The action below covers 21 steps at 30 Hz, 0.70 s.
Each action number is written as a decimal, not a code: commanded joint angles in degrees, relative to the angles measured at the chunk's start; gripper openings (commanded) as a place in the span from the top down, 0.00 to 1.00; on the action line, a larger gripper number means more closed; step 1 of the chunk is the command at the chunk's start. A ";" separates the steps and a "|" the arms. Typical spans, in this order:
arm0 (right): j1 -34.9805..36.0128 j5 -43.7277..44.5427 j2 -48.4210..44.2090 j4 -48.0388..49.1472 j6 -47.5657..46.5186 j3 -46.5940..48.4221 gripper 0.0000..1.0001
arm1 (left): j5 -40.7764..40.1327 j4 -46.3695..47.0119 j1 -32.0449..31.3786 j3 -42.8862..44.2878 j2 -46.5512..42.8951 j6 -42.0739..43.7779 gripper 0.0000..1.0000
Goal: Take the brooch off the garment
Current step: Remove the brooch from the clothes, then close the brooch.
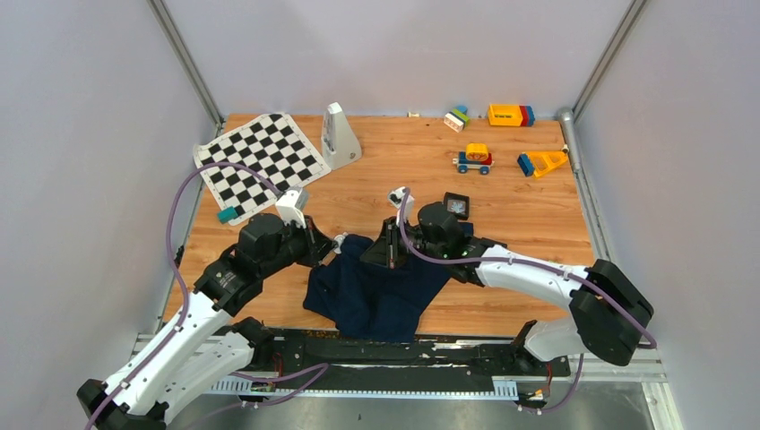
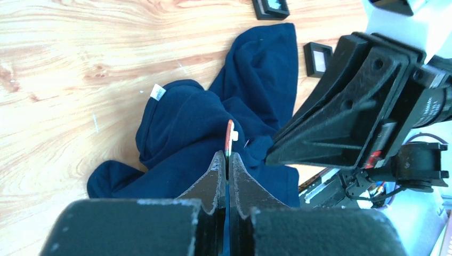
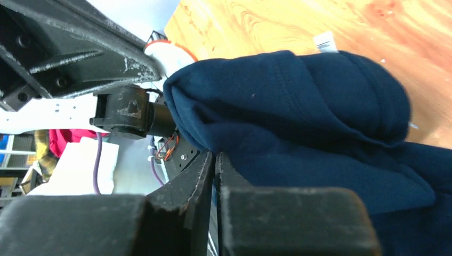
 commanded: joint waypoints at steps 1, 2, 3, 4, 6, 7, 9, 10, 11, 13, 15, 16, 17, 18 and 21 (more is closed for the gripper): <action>-1.07 6.29 -0.92 -3.27 -3.34 6.78 1.00 | -2.95 -3.82 0.02 3.15 -0.17 0.16 1.00; -1.93 7.04 -1.28 -4.90 -3.19 8.23 1.00 | -3.76 -4.78 0.03 3.35 -0.13 0.03 1.00; -2.80 7.66 -1.79 -5.54 -2.84 9.03 1.00 | -3.97 -5.46 0.00 3.33 -0.12 -0.17 1.00; -3.95 8.34 -2.37 -6.07 -1.89 9.51 1.00 | -4.01 -5.75 -0.02 3.28 -0.11 -0.31 1.00; -6.28 9.31 -3.28 -6.25 -0.37 9.84 1.00 | -3.95 -6.64 0.04 3.24 -0.11 -0.79 1.00; -7.37 9.83 -3.53 -6.49 0.25 9.89 1.00 | -3.72 -7.15 0.04 3.24 -0.11 -1.06 1.00; -9.09 11.36 -3.76 -7.76 1.70 10.07 1.00 | -3.41 -8.26 0.05 3.51 -0.19 -1.33 1.00; -9.76 11.91 -3.79 -8.59 2.13 9.96 1.00 | -3.35 -8.77 0.00 3.90 -0.24 -1.33 1.00; -10.30 12.32 -3.73 -9.35 2.36 9.80 1.00 | -3.60 -9.93 -0.03 4.18 -0.39 -1.28 1.00; -10.84 13.93 -3.99 -10.92 2.68 9.09 1.00 | -3.95 -12.21 0.00 5.31 -0.76 -1.10 1.00; -11.04 14.39 -4.20 -11.44 2.54 8.04 1.00 | -4.41 -14.74 -0.03 6.93 -1.24 -0.97 1.00; -11.08 13.22 -4.20 -11.37 1.73 7.75 0.94 | -4.43 -15.48 -0.04 8.14 -1.42 -1.04 1.00; -11.10 10.69 -4.17 -11.28 0.45 7.71 0.72 | -3.47 -16.31 0.00 9.05 -2.00 -1.14 1.00; -11.04 7.93 -4.14 -11.27 -0.78 7.83 0.48 | -2.64 -16.27 -0.03 9.35 -2.33 -1.52 1.00; -11.04 2.06 -5.33 -10.54 -3.20 7.86 0.27 | 3.88 -14.21 0.00 9.78 -2.99 -3.20 1.00</action>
